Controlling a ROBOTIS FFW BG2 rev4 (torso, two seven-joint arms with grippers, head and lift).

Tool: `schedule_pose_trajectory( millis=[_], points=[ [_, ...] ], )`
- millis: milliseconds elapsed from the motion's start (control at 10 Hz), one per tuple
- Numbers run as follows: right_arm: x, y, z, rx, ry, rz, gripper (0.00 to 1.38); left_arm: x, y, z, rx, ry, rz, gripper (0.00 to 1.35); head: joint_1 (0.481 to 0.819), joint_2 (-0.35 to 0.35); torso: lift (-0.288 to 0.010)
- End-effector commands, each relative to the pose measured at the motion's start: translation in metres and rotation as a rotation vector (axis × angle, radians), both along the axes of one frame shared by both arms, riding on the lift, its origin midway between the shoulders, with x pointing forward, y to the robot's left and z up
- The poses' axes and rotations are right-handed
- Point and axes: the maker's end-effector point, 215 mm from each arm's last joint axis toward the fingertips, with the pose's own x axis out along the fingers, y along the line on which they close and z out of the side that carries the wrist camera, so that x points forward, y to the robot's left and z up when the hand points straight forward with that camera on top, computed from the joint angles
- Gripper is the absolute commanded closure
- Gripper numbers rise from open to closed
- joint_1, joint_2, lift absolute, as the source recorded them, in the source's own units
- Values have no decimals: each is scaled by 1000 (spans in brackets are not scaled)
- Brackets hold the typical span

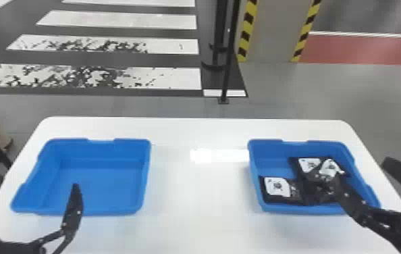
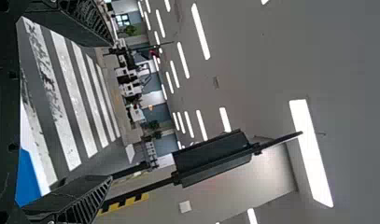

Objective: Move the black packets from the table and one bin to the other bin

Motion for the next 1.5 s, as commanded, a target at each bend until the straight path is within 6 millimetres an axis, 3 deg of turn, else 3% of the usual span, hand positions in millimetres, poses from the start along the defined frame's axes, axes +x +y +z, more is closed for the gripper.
schedule_pose_trajectory(
  millis=[0, 100, 200, 400, 600, 1400],
  points=[
    [-1, -7, -22, -17, 37, -15, 71, 0, 11, -33, -17, 104, 30, -2, 695, -41, -110],
    [0, -9, -34, -16, 56, -18, 71, 5, 8, -52, -97, 168, 30, -2, 695, -33, -110],
    [2, -4, -41, -4, 66, -7, 71, 11, -9, -72, -187, 233, -3, -2, 695, -34, -110],
    [6, 6, -52, 28, 65, 36, 73, 18, -38, -78, -313, 260, -70, 2, 695, -57, -110],
    [5, 12, -52, 35, 60, 50, 76, 17, -46, -84, -417, 278, -83, 7, 695, -82, -110],
    [3, 21, -33, 9, 30, 53, 84, 18, -29, -70, -311, 234, -46, 18, 695, -51, -110]
  ],
)
